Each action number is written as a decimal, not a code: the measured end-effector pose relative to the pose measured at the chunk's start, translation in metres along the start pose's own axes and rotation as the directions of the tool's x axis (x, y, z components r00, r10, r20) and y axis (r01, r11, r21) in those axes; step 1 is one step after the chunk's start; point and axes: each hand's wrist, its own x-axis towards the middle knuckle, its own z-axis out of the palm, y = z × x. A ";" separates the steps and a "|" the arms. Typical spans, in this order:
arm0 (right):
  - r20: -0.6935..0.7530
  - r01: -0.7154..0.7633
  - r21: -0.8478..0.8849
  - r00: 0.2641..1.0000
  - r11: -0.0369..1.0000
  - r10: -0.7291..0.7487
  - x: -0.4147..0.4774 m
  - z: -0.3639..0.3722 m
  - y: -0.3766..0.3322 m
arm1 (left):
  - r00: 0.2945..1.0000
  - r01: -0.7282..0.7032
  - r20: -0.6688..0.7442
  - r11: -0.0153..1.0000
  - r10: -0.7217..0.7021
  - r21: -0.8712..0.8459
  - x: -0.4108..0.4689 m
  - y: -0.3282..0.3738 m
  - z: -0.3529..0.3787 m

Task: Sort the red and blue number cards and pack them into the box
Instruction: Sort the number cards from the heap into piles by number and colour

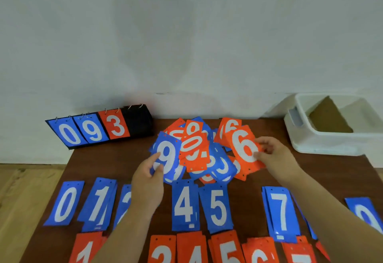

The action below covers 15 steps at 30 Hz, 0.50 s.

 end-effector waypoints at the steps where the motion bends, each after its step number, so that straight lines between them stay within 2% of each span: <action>1: 0.127 0.031 0.012 0.991 0.999 -0.032 -0.013 -0.009 -0.010 | 0.999 -0.025 0.038 1.000 0.025 -0.012 -0.014 0.011 0.012; 3: 0.377 0.060 0.010 0.924 0.998 -0.059 -0.038 -0.029 -0.029 | 0.992 -0.052 0.115 0.997 0.059 -0.064 -0.042 0.032 0.035; 5: 0.586 0.080 -0.039 0.809 0.996 -0.042 -0.060 -0.052 -0.043 | 0.980 -0.041 0.190 0.991 0.065 -0.131 -0.070 0.051 0.055; 7: 0.697 0.183 -0.141 0.716 0.973 -0.033 -0.076 -0.074 -0.052 | 0.961 -0.034 0.264 0.980 0.087 -0.198 -0.100 0.067 0.073; 8: 0.707 0.241 -0.195 0.706 0.951 -0.034 -0.083 -0.084 -0.053 | 0.948 -0.044 0.301 0.980 0.102 -0.194 -0.115 0.072 0.082; 10: 0.635 0.285 -0.230 0.768 0.931 -0.078 -0.094 -0.102 -0.050 | 0.917 -0.088 0.376 0.987 0.133 -0.134 -0.147 0.080 0.099; 13: 0.317 0.213 -0.142 0.935 0.967 -0.159 -0.112 -0.124 -0.028 | 0.914 -0.055 0.394 0.991 0.099 -0.121 -0.187 0.087 0.123; 15: 0.133 0.141 -0.065 0.982 0.988 -0.132 -0.127 -0.136 -0.005 | 0.939 -0.036 0.336 0.992 0.075 -0.120 -0.207 0.089 0.137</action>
